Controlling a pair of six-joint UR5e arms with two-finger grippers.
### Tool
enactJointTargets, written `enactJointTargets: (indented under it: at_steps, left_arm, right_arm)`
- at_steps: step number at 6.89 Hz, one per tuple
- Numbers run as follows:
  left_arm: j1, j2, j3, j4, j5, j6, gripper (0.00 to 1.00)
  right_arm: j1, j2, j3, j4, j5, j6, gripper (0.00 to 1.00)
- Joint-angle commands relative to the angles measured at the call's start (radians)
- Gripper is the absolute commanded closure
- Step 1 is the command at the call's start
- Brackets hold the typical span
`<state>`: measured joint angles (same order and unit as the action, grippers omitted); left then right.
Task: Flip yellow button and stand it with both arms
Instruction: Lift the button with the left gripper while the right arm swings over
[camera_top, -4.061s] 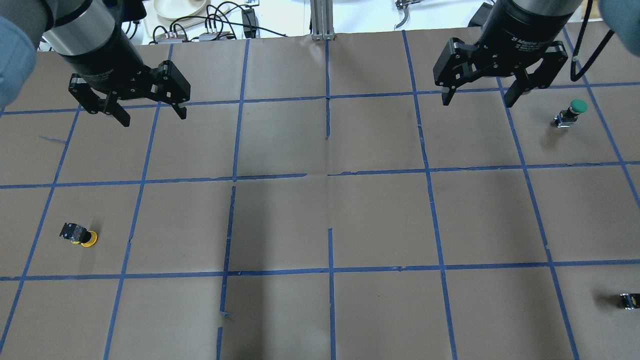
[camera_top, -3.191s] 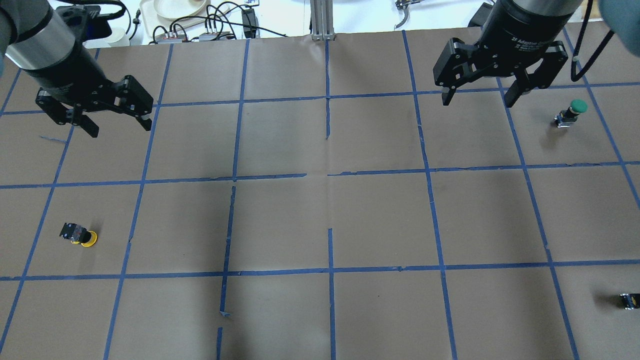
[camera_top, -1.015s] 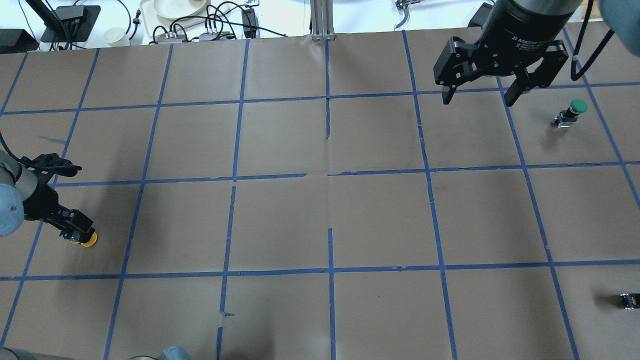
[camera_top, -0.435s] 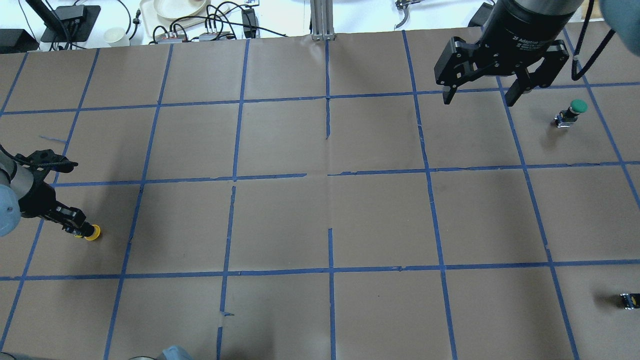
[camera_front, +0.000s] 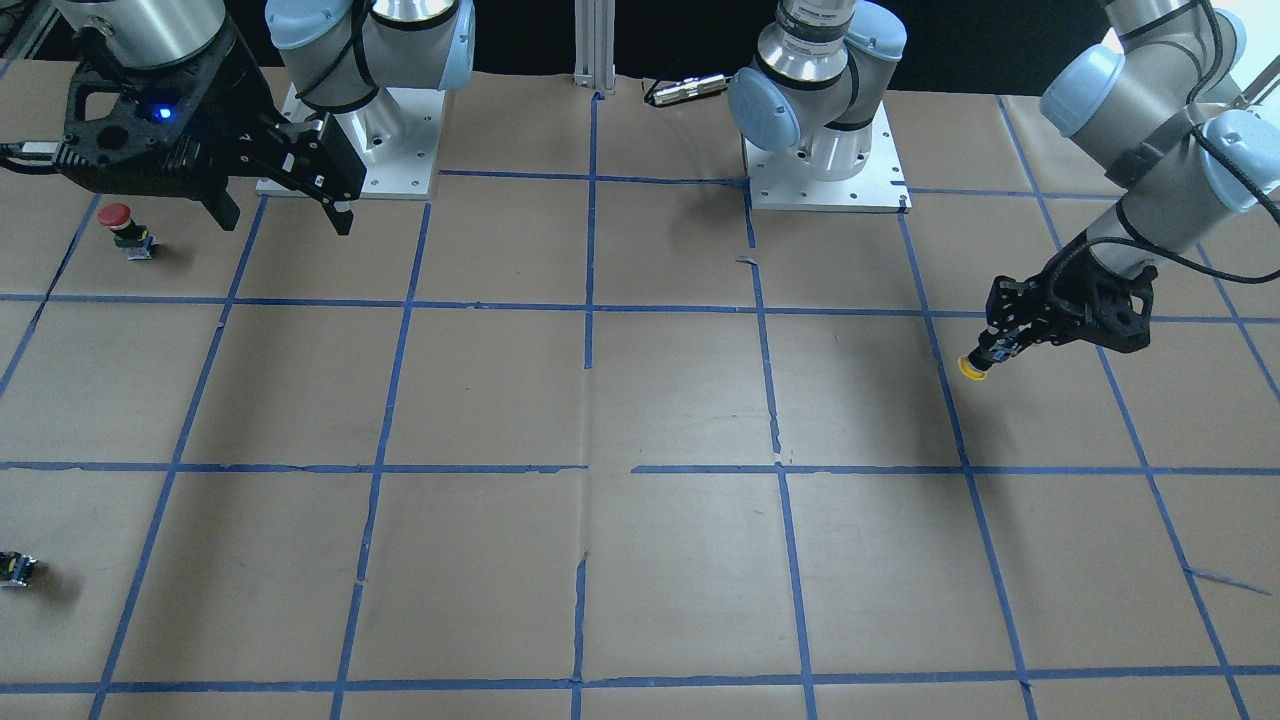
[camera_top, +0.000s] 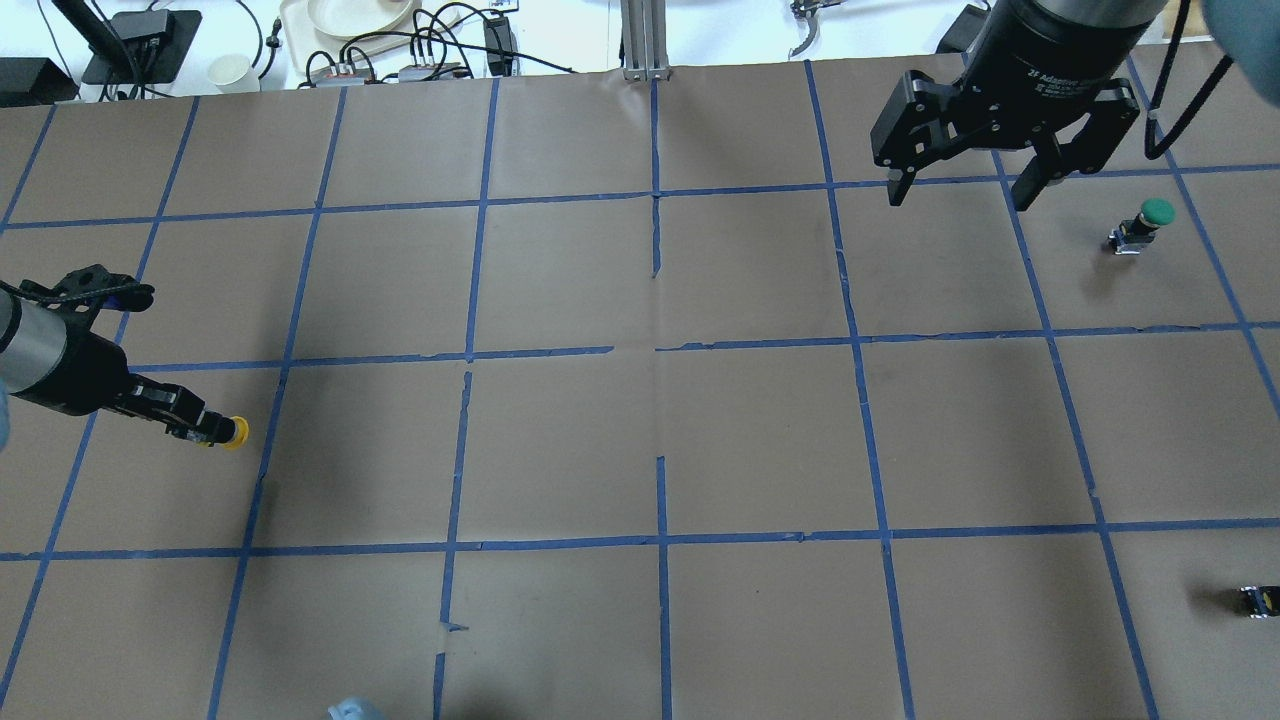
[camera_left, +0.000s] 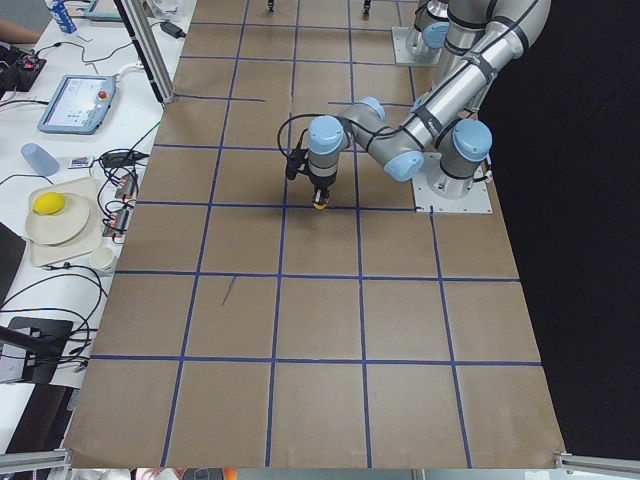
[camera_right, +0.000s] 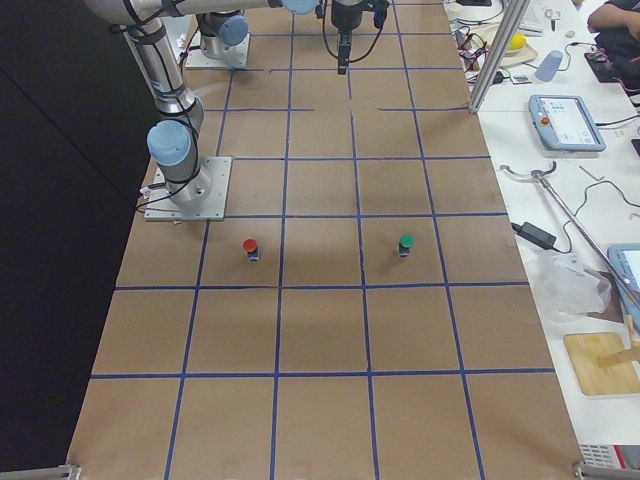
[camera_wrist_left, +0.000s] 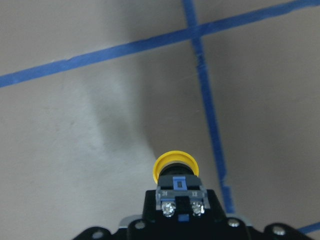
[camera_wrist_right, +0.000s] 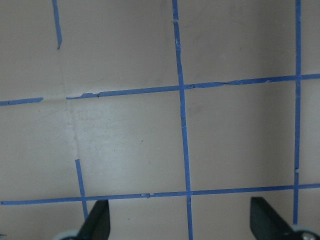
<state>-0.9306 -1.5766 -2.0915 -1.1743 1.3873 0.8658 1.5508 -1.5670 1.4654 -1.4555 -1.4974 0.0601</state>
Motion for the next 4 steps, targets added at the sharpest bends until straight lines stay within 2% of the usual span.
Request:
enactJointTargets:
  at_steps: [1,2,3,4]
  left_arm:
    - [-0.091,0.056,0.001,-0.143,-0.242,-0.074,0.95]
    - [-0.134,0.075,0.001,-0.206,-0.361,-0.074,0.95]
    - [-0.152,0.078,-0.008,-0.255,-0.524,-0.067,0.95]
    - [-0.198,0.079,-0.01,-0.29,-0.618,-0.068,0.95]
  right_arm:
    - [-0.108,0.001,0.0,0.042,0.142,-0.005,0.0]
    - [-0.191,-0.001,0.0,0.123,0.272,-0.009,0.0]
    - [-0.239,0.001,0.0,0.206,0.363,-0.009,0.0]
    - [-0.295,0.001,0.001,0.29,0.435,-0.035,0.0]
